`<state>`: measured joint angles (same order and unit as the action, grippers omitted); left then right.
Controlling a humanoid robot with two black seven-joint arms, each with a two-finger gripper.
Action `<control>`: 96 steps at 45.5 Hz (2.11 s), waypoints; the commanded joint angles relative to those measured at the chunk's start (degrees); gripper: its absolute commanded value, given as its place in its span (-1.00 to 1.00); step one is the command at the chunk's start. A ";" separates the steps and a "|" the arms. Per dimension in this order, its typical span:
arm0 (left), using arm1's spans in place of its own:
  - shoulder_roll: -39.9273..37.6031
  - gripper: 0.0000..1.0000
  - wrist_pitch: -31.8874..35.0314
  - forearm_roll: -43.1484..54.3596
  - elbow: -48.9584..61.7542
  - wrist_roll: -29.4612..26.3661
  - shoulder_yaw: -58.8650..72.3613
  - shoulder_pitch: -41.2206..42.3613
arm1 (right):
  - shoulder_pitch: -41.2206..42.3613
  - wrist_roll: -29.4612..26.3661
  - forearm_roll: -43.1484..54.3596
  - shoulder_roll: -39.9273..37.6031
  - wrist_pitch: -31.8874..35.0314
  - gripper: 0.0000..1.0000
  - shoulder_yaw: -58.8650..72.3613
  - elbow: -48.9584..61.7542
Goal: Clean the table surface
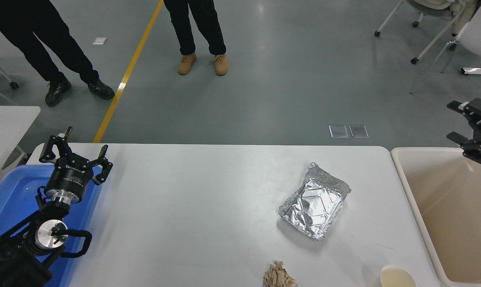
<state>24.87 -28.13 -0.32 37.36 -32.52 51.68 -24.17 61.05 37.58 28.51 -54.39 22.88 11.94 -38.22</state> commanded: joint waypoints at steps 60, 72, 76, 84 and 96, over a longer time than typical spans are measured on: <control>0.00 0.98 0.00 0.06 0.00 0.00 0.00 0.00 | 3.46 0.39 65.79 -13.56 -0.03 0.98 3.70 -41.23; 0.00 0.98 0.00 0.06 0.00 0.00 0.00 0.00 | 3.37 0.30 71.85 -11.45 -0.03 0.98 4.58 -41.58; 0.00 0.98 0.00 0.06 0.00 0.00 0.00 0.00 | 3.19 0.13 72.74 -11.36 -0.20 0.98 4.32 -41.50; 0.00 0.98 0.00 0.06 0.00 0.00 0.00 0.00 | 2.58 -0.05 72.83 -11.44 -0.56 0.98 3.79 -41.50; 0.00 0.98 0.00 -0.03 0.00 0.00 0.00 0.00 | -4.18 -0.14 72.83 -10.83 -5.48 0.97 1.60 -40.26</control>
<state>24.87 -28.13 -0.29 37.35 -32.52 51.68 -24.17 61.86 37.56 100.81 -65.93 20.99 15.41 -79.36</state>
